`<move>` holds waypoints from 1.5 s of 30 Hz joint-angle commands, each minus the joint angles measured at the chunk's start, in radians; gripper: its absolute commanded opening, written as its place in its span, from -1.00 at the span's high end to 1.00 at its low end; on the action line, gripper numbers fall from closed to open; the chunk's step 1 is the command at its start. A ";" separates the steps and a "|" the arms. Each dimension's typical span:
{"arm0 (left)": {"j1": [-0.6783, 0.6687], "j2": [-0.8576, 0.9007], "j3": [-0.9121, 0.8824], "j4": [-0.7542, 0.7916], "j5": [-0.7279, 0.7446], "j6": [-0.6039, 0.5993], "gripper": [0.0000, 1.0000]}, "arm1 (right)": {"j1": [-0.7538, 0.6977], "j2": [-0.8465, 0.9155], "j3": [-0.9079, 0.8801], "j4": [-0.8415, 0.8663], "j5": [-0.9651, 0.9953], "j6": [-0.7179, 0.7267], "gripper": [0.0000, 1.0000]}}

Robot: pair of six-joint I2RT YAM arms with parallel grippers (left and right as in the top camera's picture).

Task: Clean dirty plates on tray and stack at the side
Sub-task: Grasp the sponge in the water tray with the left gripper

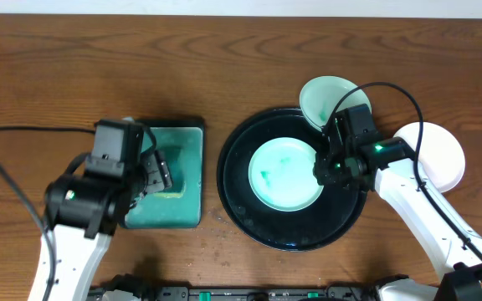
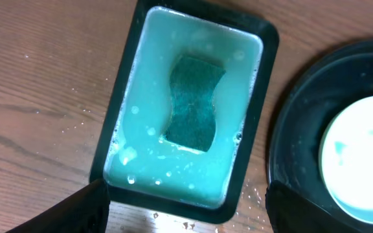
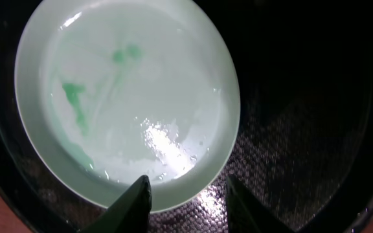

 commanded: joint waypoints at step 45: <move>0.137 0.217 -0.039 0.098 0.238 0.110 0.85 | -0.014 0.256 -0.006 0.079 -0.069 -0.016 0.81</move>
